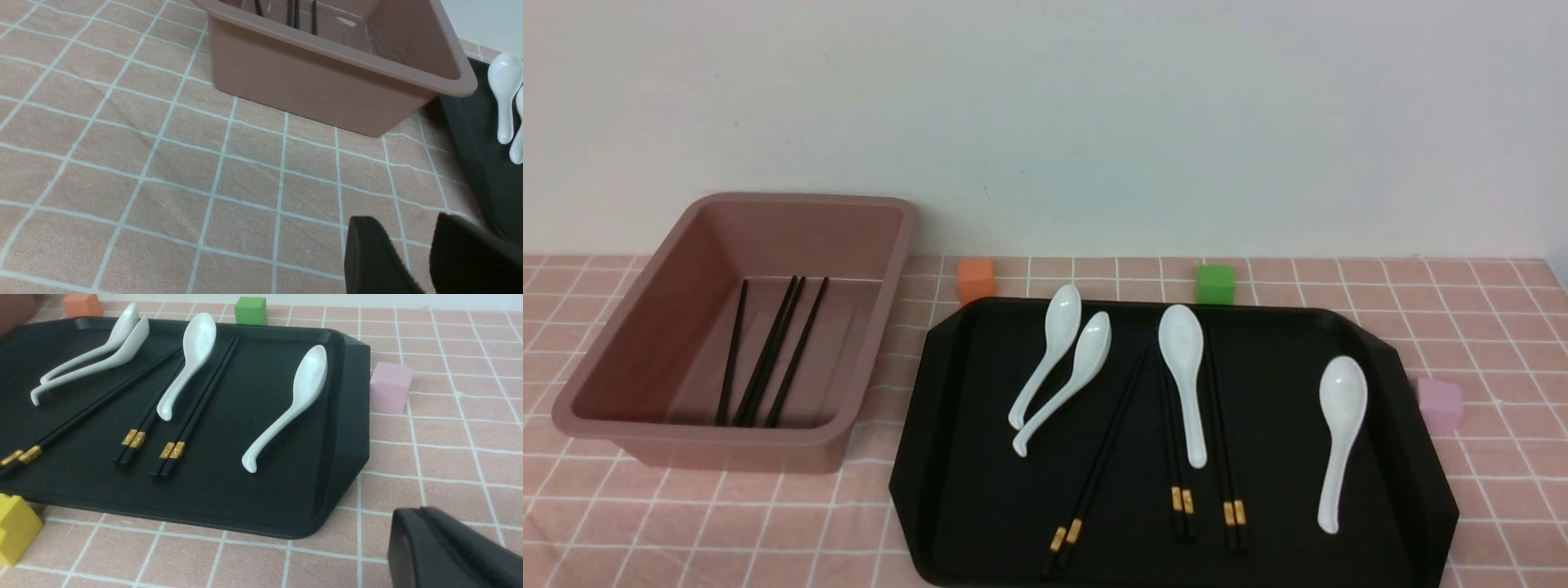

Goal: On pink tablecloth take chopsticks from black tray and put them in box.

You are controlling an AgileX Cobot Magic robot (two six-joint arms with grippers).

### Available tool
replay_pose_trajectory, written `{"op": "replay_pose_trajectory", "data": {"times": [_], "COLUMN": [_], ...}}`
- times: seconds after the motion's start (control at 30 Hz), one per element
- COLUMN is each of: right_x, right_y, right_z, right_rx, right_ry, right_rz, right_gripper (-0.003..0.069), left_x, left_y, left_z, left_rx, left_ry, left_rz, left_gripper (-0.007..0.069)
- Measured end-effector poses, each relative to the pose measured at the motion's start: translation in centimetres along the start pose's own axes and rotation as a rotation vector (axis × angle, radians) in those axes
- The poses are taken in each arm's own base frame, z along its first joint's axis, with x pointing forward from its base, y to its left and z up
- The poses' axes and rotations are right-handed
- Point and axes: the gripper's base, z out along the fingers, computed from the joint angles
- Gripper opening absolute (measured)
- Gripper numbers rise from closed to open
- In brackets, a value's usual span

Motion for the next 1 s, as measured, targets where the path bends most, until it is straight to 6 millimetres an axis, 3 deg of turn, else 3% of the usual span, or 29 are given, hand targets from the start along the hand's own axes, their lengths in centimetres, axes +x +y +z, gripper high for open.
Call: {"op": "replay_pose_trajectory", "data": {"times": [1.0], "right_x": [0.01], "right_y": [0.00], "right_z": [0.00], "right_rx": [0.000], "right_ry": [0.001], "right_rz": [0.001], "right_gripper": [0.0032], "left_x": [0.00], "left_y": [0.00], "left_z": [0.00], "left_rx": [0.000], "left_ry": [0.000], "left_rz": [0.000], "left_gripper": [0.0238]}}
